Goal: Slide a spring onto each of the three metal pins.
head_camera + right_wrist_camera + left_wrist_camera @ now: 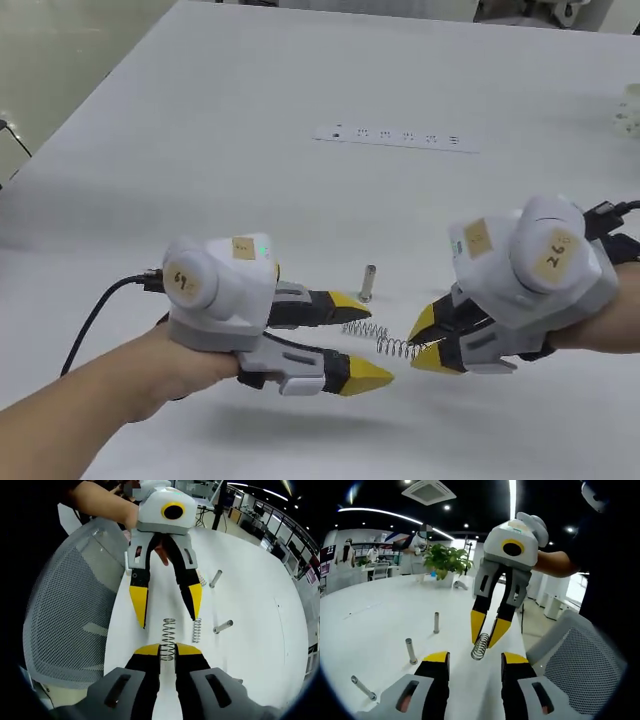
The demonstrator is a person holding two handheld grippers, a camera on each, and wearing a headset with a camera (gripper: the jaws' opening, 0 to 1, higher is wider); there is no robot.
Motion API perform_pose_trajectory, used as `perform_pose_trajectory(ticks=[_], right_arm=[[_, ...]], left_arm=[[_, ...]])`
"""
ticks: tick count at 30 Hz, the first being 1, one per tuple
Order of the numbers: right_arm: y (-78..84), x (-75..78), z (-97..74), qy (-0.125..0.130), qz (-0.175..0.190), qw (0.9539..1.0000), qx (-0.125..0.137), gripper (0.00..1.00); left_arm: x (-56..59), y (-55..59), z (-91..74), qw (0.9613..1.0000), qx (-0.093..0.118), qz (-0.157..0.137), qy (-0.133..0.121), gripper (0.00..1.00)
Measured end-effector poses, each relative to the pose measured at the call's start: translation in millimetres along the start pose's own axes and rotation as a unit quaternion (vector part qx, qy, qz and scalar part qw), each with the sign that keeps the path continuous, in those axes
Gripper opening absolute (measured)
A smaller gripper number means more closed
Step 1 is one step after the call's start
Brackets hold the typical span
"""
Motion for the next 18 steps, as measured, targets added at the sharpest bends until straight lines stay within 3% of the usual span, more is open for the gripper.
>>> perform_pose_trajectory(ticks=[5, 14, 18], right_arm=[[-3.0, -1.6, -2.3, -0.002, -0.006, 1.0000, 0.006, 0.08], [-6.3, -3.2, -4.4, -0.002, -0.018, 0.9998, 0.009, 0.08], [-6.7, -3.8, -4.9, 0.001, -0.023, 0.9997, 0.009, 0.08]], left_arm=[[0.5, -0.8, 2.0, 1.0000, 0.003, 0.008, -0.003, 0.19], [5.8, -7.2, 5.9, 0.9997, 0.016, 0.014, 0.008, 0.05], [6.9, -7.8, 5.8, 0.9995, 0.015, 0.029, 0.007, 0.04]])
Point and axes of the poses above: the centre of the closed fingertips' face, and the gripper's own axes: z roughly forward along the fingers, x roughly to its right, y roughly out of its underside, the point moved 5 cm from there along -z, roughly backward along the fingers, and after that the axes turned 11 degrees about z, right-handed, at the moved point
